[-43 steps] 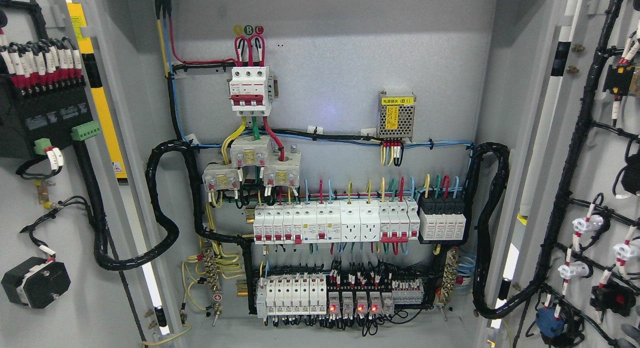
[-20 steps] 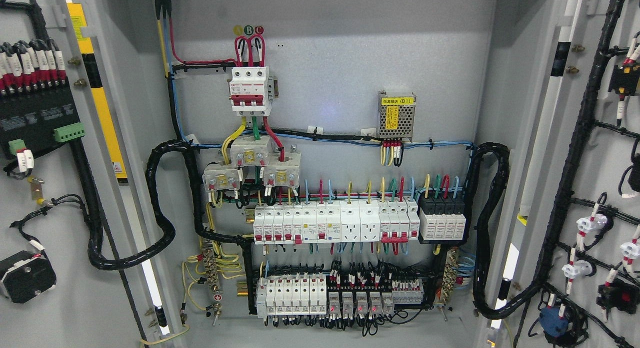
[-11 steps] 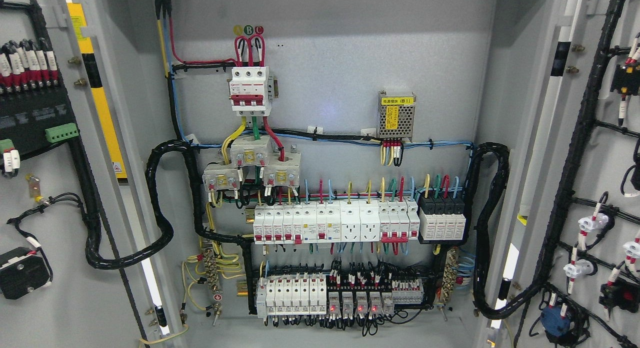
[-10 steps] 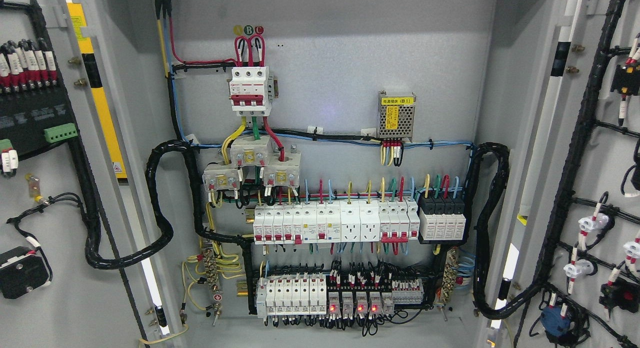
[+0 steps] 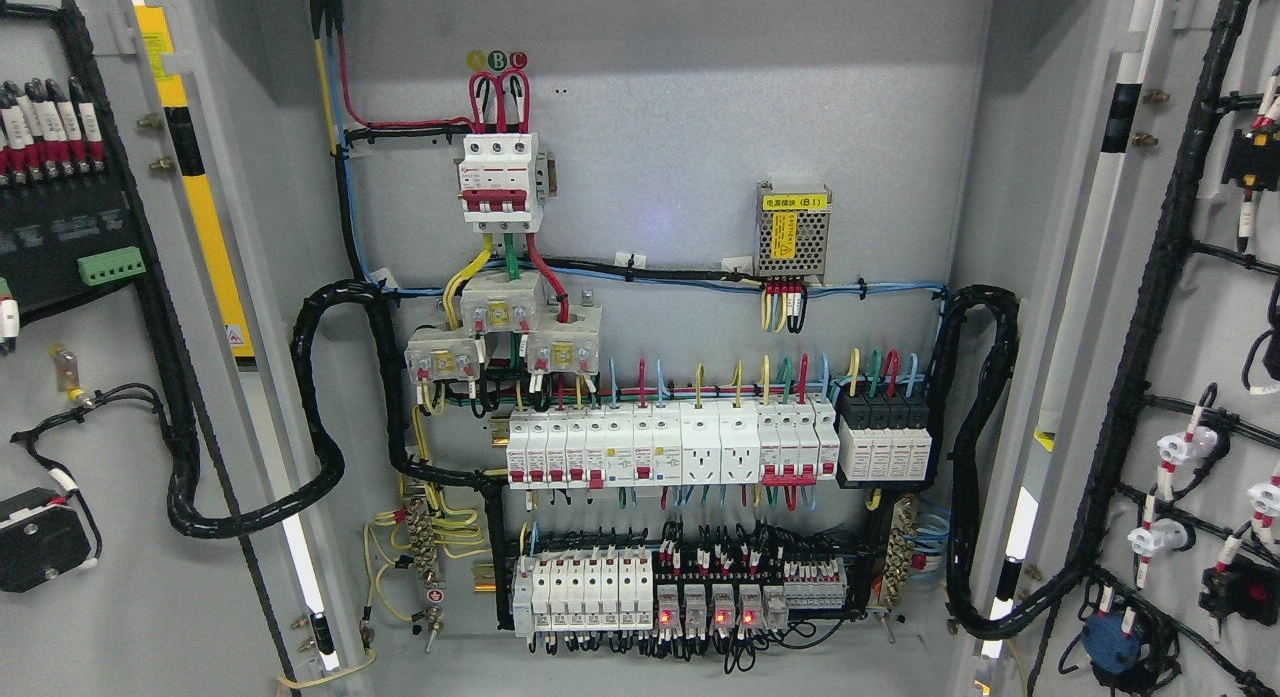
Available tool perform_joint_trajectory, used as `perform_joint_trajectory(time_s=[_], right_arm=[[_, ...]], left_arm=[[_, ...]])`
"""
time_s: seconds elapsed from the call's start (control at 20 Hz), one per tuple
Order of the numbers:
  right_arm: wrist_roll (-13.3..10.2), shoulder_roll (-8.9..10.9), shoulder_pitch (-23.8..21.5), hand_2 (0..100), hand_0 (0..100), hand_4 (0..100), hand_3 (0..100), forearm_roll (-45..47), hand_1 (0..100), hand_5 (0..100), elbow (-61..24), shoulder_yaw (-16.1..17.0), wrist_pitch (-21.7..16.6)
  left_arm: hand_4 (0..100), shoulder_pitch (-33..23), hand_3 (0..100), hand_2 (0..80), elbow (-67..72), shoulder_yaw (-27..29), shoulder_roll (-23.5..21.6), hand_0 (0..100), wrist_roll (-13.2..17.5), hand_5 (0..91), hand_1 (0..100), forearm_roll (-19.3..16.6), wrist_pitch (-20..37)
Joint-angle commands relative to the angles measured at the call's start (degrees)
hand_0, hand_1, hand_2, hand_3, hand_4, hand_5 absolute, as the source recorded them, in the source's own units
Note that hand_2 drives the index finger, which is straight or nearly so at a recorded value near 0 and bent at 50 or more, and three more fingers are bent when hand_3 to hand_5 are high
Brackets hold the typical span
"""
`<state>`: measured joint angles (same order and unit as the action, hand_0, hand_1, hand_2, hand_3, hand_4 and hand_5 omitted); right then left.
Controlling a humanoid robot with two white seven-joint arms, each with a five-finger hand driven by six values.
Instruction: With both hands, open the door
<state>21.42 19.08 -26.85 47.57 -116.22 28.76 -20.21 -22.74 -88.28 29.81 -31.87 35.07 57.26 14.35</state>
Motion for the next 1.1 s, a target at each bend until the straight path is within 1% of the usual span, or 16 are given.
perform_joint_trajectory(time_s=[0.0, 0.25, 0.5, 0.55, 0.7, 0.8, 0.9, 0.95, 1.0, 1.05], right_arm=[[0.0, 0.35, -0.7, 0, 23, 0, 0, 2.0, 3, 0, -0.4, -0.7, 0.0], [-0.1, 0.44, -0.7, 0, 23, 0, 0, 2.0, 3, 0, -0.5, -1.0, 0.0], [0.0, 1.14, -0.8, 0, 23, 0, 0, 2.0, 3, 0, -1.6, -2.4, -0.1], [0.0, 1.23, -0.8, 0, 23, 0, 0, 2.0, 3, 0, -1.8, -3.1, -0.2], [0.0, 2.54, -1.7, 0, 23, 0, 0, 2.0, 3, 0, -2.1, -4.6, -0.7], [0.1, 3.6, -2.6, 0, 23, 0, 0, 2.0, 3, 0, -2.4, -6.0, -2.4], [0.0, 4.48, -2.7, 0, 23, 0, 0, 2.0, 3, 0, -2.4, -7.8, -3.6], [0.0, 4.65, -2.7, 0, 23, 0, 0, 2.0, 3, 0, -2.3, -8.4, -3.8], [0.0, 4.66, -2.8, 0, 23, 0, 0, 1.9, 3, 0, -2.3, -9.2, -3.8], [0.0, 4.66, -2.8, 0, 23, 0, 0, 1.9, 3, 0, -2.3, -10.1, -3.8]], left_arm=[[0, 0.6, 0, 0.0, 1.2, 0.7, -0.6, 0, 0.0, 0.0, 0, 0.2, -0.2], [0, -0.3, 0, 0.0, -4.0, 0.0, -0.2, 0, 0.0, 0.0, 0, 0.2, -0.2], [0, -2.2, 0, 0.0, -12.2, -0.3, 0.1, 0, 0.0, 0.0, 0, 0.0, -0.2], [0, -2.6, 0, 0.0, -13.4, -0.3, 0.1, 0, 0.0, 0.0, 0, -0.1, -0.2], [0, -2.9, 0, 0.0, -16.4, -0.3, 0.5, 0, -0.1, 0.0, 0, -0.2, -0.2], [0, -2.9, 0, 0.0, -18.9, -0.5, 1.4, 0, -0.1, 0.0, 0, -0.4, -0.2], [0, -2.8, 0, 0.0, -20.1, -2.1, 2.4, 0, -0.3, 0.0, 0, -0.7, -0.6], [0, -2.5, 0, 0.0, -20.0, -3.7, 3.1, 0, -0.4, 0.0, 0, -2.1, -0.6], [0, -2.2, 0, 0.0, -19.7, -6.0, 4.6, 0, -0.6, 0.0, 0, -6.2, -0.6], [0, -2.0, 0, 0.0, -19.5, -8.4, 6.6, 0, -1.1, 0.0, 0, -11.0, -0.5]])
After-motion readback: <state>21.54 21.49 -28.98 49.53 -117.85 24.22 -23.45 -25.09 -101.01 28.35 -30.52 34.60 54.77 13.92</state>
